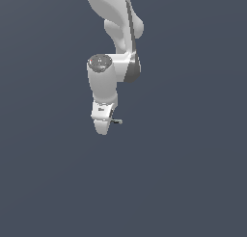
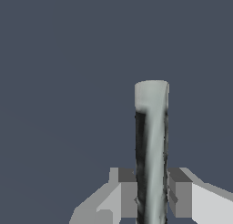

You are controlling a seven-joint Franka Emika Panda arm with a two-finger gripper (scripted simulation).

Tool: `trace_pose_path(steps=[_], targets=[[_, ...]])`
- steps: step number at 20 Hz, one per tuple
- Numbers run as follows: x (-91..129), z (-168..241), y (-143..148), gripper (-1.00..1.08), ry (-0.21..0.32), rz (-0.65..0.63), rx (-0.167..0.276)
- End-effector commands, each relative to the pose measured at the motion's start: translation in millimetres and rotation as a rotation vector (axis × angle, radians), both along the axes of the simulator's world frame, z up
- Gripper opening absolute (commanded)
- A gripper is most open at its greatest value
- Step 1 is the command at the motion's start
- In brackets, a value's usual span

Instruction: Pick up the object and move it to a goal position.

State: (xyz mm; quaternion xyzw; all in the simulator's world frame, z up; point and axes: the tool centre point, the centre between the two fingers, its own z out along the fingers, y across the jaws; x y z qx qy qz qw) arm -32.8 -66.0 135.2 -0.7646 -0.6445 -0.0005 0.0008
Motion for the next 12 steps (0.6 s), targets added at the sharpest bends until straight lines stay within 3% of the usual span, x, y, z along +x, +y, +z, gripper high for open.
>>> trace_pose_path(steps=[1,12], targets=[[6,26,-14,-1.0,0.0,0.001,0.002],[35,132,-75,-1.0,0.0,0.001,0.003]])
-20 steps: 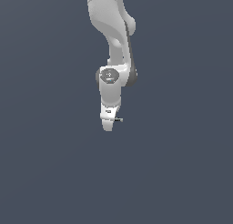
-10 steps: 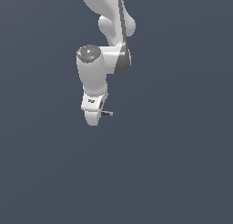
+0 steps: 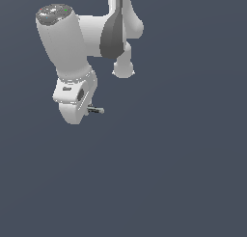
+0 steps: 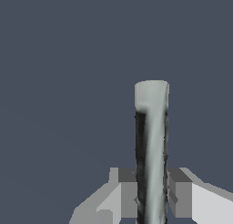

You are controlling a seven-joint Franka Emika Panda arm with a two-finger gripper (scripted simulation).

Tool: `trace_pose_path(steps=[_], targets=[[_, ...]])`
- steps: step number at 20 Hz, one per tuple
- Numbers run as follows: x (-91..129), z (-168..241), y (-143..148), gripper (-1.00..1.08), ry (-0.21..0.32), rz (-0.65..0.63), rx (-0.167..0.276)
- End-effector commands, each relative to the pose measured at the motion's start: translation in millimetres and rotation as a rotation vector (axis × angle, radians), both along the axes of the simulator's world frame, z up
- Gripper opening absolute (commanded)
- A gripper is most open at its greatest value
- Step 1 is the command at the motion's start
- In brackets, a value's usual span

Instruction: Pick up the object and move it to a goal position.

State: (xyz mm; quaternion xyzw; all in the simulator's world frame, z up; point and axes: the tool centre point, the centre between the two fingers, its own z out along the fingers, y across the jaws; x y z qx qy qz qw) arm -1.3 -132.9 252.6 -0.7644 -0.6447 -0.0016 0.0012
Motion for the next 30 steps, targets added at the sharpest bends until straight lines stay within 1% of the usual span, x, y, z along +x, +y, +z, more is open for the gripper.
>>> trace_pose_path(steps=[1,8,15,23,30], targets=[[6,23,-13,-1.0,0.0,0.0,0.001],[21,74,-43,-1.0,0.001,-0.001,0.0],[33,114,-68,-1.0,0.001,-0.002,-0.002],[45,149,-89,-1.0,0.001,-0.003,-0.003],[52,169,-100,-1.0,0.001,-0.003,-0.003]])
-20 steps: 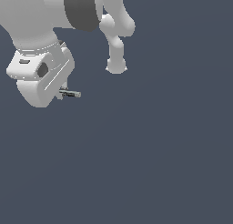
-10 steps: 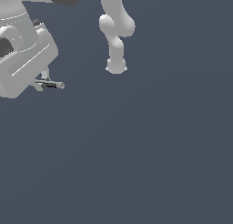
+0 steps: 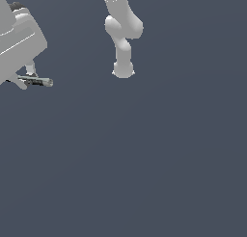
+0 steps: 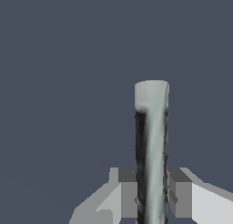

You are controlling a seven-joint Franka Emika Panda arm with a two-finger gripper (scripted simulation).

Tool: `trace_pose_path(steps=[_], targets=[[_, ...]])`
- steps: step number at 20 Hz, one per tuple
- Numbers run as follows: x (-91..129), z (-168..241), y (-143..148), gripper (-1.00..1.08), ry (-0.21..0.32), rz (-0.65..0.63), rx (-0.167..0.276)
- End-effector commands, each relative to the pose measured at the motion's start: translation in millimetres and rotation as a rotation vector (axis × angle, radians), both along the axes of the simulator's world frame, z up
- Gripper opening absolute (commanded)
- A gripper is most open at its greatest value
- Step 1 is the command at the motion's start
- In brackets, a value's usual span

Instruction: Pick up the object and move it to a goal position.

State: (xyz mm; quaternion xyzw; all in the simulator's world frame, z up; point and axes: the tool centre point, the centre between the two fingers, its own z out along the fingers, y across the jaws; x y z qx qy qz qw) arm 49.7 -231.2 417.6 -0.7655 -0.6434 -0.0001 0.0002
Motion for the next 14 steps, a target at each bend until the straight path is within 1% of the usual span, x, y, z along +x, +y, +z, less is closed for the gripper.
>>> trace_pose_path(steps=[1,14], targets=[[2.1,5.5,-3.2,-1.0,0.0,0.0,0.0],[6.4,15.0,-8.6,-1.0,0.0,0.001,-0.001]])
